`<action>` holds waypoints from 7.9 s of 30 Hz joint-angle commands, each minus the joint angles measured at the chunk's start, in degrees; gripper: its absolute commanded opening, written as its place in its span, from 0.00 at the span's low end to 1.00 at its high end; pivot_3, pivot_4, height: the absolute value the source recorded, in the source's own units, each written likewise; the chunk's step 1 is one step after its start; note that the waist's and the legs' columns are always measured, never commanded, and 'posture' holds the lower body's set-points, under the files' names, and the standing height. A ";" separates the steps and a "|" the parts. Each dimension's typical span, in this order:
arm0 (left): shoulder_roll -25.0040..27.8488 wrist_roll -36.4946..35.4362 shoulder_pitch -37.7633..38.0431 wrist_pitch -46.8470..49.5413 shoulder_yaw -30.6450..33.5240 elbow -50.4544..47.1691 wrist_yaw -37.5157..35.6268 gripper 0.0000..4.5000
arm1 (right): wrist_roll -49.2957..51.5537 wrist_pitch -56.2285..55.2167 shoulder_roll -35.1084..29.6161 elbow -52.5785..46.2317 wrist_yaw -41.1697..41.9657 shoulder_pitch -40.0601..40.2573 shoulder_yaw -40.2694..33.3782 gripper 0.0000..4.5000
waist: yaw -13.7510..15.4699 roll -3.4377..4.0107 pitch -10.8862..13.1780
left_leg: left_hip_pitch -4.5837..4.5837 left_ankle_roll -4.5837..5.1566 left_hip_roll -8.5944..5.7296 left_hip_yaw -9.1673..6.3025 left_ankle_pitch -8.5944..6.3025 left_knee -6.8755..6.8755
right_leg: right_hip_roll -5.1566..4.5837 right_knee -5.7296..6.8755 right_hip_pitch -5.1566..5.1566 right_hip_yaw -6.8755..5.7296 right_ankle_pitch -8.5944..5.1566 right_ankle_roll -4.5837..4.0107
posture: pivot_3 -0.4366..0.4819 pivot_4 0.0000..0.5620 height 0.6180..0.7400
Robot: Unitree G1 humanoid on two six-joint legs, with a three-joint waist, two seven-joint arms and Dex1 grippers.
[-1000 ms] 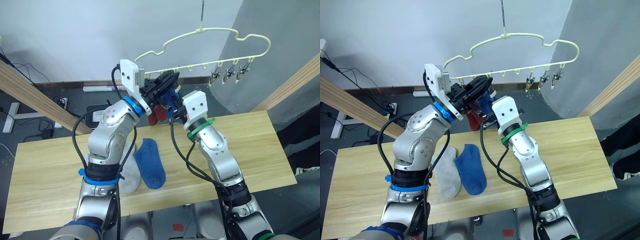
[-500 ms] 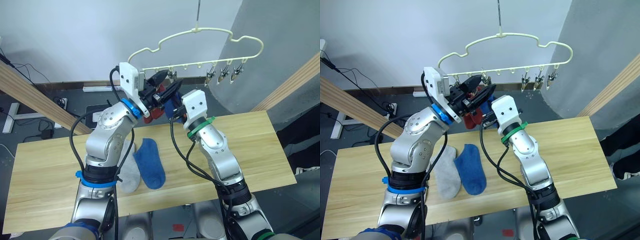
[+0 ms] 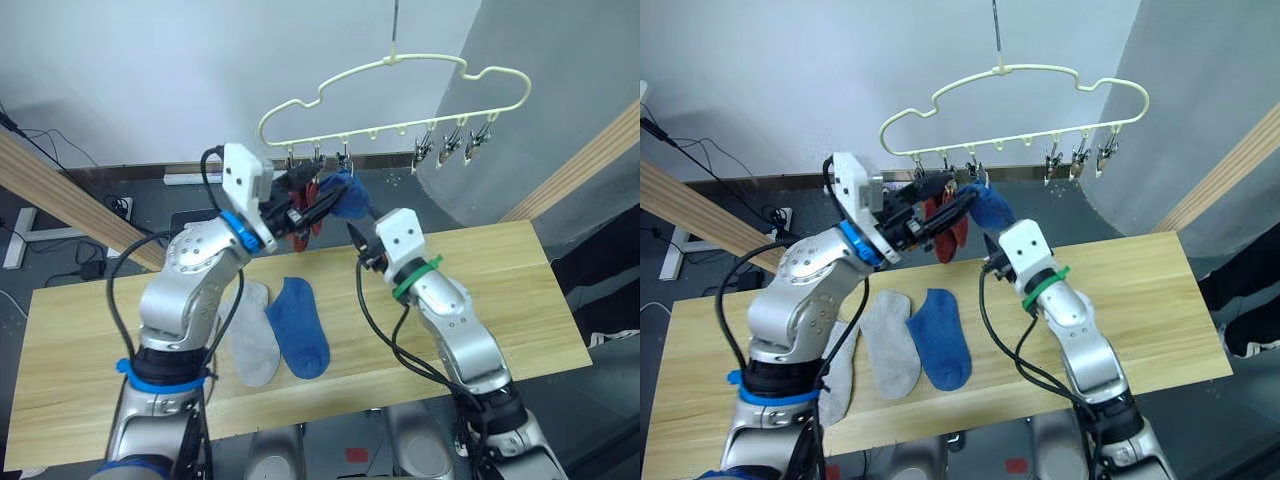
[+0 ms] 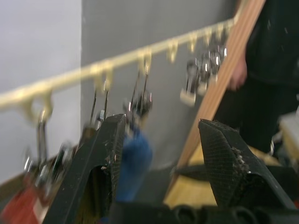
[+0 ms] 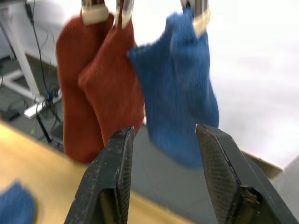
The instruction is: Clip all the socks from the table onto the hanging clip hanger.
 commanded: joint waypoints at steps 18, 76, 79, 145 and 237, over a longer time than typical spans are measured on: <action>11.01 -6.92 3.86 -2.80 2.88 -9.01 -15.43 0.60 | 11.81 14.81 -8.34 -23.24 4.85 3.99 -17.60 0.75 | 1.64 0.00 0.00 | 0.05 -0.15 0.01 0.13 0.08 0.01 | 0.05 -0.01 -0.01 0.09 -0.13 0.22 | 0.38 0.66 1.00; 9.12 -7.58 3.28 -6.12 0.77 -9.43 -16.37 0.60 | 15.34 15.55 2.81 -9.17 -8.74 -15.51 -17.16 0.79 | 1.77 0.00 0.00 | 0.02 0.08 0.03 0.25 -0.04 0.00 | 0.04 -0.02 -0.07 0.22 -0.09 0.16 | 0.40 0.71 1.00; 9.20 -7.72 3.47 -5.89 0.68 -9.76 -16.01 0.60 | 15.33 15.16 2.82 -8.79 -8.77 -15.78 -17.24 0.79 | 1.78 0.00 0.00 | 0.02 0.08 0.03 0.25 -0.04 0.00 | 0.04 -0.03 -0.07 0.22 -0.09 0.16 | 0.41 0.71 1.00; 7.27 -6.66 5.03 -5.91 -1.99 -10.50 -13.47 0.60 | 14.00 23.30 4.98 -15.64 -16.55 -15.03 -14.85 0.67 | 1.58 0.00 0.00 | 0.02 0.05 0.03 0.29 -0.03 -0.05 | 0.04 -0.07 -0.10 0.24 -0.12 0.21 | 0.38 0.71 1.00; -5.42 6.35 0.36 -18.51 -4.99 -0.75 -6.17 0.60 | 21.39 26.57 -9.11 -23.57 -4.61 -8.18 -19.85 0.99 | -0.12 -0.03 0.02 | 0.01 0.17 -0.04 0.46 -0.08 0.01 | 0.22 -0.13 -0.06 0.33 -0.04 0.37 | 0.33 0.74 1.00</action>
